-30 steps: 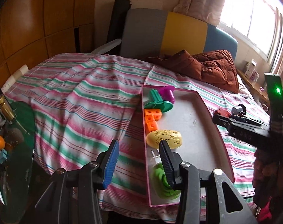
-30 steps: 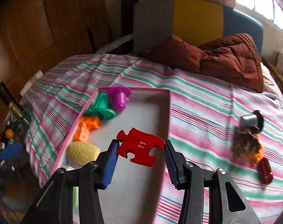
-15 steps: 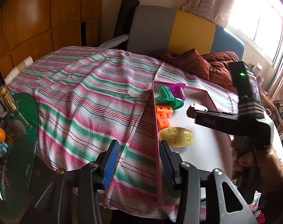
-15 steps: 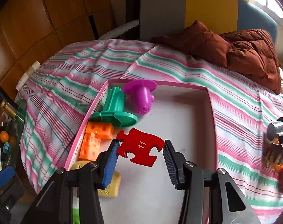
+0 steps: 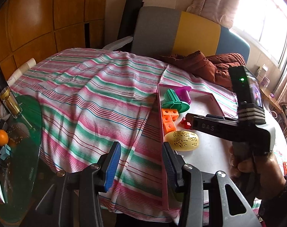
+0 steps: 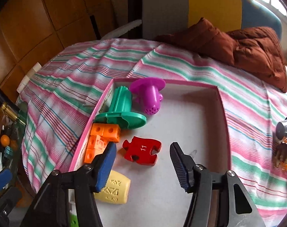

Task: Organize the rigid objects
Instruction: 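Move both grippers back toward the remaining loose toys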

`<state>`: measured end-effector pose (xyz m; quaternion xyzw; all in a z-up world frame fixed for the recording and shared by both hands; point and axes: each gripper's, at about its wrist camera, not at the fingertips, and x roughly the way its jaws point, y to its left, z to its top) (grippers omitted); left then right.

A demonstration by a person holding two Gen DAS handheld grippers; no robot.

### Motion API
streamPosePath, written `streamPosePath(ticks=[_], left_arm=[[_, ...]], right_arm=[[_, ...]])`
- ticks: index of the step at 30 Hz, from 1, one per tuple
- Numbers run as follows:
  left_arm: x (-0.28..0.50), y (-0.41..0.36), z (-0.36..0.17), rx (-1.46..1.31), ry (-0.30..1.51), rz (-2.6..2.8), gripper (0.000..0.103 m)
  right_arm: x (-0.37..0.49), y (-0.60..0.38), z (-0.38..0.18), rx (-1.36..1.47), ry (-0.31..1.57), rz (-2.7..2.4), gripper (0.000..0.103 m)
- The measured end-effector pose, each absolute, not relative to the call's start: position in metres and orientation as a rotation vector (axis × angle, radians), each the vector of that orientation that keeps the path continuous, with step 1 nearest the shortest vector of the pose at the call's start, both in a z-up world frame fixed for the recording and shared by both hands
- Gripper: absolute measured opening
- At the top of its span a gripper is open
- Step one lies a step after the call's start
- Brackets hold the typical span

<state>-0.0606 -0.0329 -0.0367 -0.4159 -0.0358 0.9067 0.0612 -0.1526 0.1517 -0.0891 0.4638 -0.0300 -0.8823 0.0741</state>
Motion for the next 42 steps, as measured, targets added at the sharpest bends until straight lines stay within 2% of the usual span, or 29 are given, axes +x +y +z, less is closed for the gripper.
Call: streamPosePath(ticks=[10,20,30,39,42], left_arm=[[-0.054,-0.023,-0.030,-1.231,-0.069,2.733,0.045],[-0.049,0.004,-0.026,-1.192,0.010,2.704,0.045],[-0.046,0.045,-0.025,-1.159,0.097,2.633,0.045],[-0.046,0.078,-0.022,-1.125,0.123,2.579,0.045],[-0.045,0.088,-0.023,-1.123,0.139,2.560,0.046]], right_arm=[[-0.121,0.172,-0.064,1.299,-0.088,-2.740,0.063],[-0.083,0.233,-0.046,1.260,-0.116,-2.866,0.067],[-0.052,0.325,-0.055,1.376,-0.137,-3.010,0.067],[-0.034,0.414,-0.060,1.487,-0.231,-3.143,0.067],[-0.038,0.437,-0.066,1.556,-0.199,-3.185,0.070]])
